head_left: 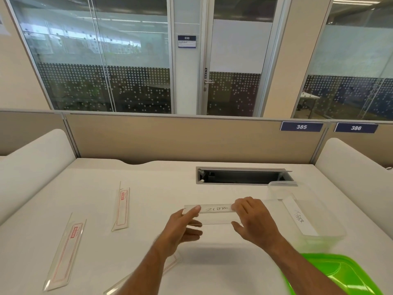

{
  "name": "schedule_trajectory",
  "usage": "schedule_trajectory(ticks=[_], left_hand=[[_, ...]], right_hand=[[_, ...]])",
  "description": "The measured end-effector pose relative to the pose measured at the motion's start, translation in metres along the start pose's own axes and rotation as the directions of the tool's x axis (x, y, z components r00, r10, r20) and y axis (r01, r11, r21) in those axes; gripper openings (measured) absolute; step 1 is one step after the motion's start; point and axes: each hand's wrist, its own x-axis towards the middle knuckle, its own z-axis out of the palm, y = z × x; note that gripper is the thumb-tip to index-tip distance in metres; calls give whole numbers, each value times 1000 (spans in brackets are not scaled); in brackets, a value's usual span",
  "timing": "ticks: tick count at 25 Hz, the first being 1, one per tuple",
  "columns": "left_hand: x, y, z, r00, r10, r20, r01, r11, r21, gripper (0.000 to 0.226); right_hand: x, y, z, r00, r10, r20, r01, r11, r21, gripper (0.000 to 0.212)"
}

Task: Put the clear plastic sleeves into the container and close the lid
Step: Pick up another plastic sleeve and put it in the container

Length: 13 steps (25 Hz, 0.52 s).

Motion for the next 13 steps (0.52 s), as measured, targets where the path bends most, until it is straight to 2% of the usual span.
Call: schedule_trajectory(ticks=[3,7,9,13], left_hand=[[2,-1,-1,996,88,-18,-89,992,-84,66],[4,-1,-9,981,195,21,-193,979,-61,57],[4,-2,-13,972,228,52,-224,972,-64,53],[7,-2,-14,958,275,86,-269,960,-76,52]], right_hand=[[1,0,-1,1000,12,1,-12,1000,19,45],[3,2,-5,993,115,34,-120,976,184,55],[5,4,-7,984,161,72,-175,949,262,58],[7,10,-12,970,151,191,-208,922,326,64]])
